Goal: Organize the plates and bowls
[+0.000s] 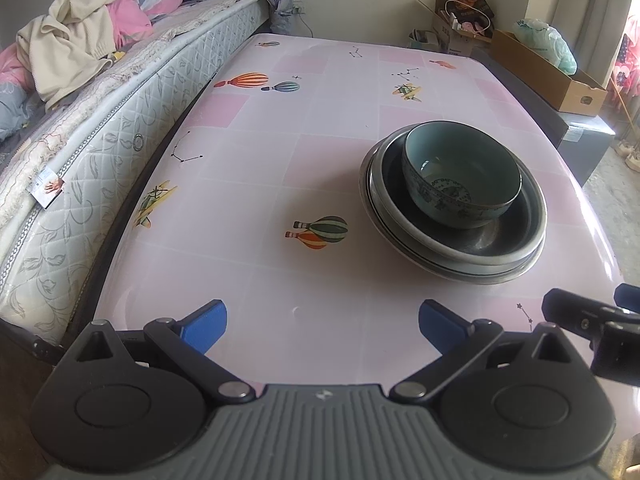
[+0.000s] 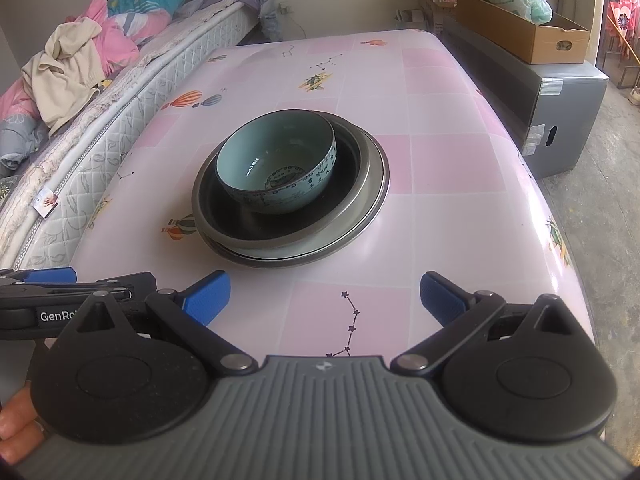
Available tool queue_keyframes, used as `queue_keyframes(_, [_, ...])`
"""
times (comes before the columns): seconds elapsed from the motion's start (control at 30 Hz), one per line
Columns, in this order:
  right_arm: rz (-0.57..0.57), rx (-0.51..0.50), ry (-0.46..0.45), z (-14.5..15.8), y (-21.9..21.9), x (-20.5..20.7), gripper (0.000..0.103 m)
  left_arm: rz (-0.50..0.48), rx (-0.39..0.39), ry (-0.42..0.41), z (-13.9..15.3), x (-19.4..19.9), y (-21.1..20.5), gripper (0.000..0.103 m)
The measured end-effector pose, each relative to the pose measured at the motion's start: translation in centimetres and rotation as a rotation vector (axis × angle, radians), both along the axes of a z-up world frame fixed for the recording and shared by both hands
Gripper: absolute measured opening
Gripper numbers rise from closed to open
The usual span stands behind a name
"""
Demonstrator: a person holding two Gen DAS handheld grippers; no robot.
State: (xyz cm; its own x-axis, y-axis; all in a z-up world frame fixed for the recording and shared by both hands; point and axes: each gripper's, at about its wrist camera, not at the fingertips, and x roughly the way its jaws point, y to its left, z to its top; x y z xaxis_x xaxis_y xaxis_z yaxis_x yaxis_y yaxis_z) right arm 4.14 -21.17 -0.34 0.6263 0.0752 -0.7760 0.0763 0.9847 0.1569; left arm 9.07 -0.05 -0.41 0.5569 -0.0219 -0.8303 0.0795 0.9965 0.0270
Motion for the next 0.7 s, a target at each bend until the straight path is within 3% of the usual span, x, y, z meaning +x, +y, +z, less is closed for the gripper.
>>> queue_keyframes(0.7, [-0.001, 0.001, 0.005, -0.3, 0.1, -0.07, 0.102, -0.001, 0.001, 0.002, -0.11, 0.01, -0.11, 0.103])
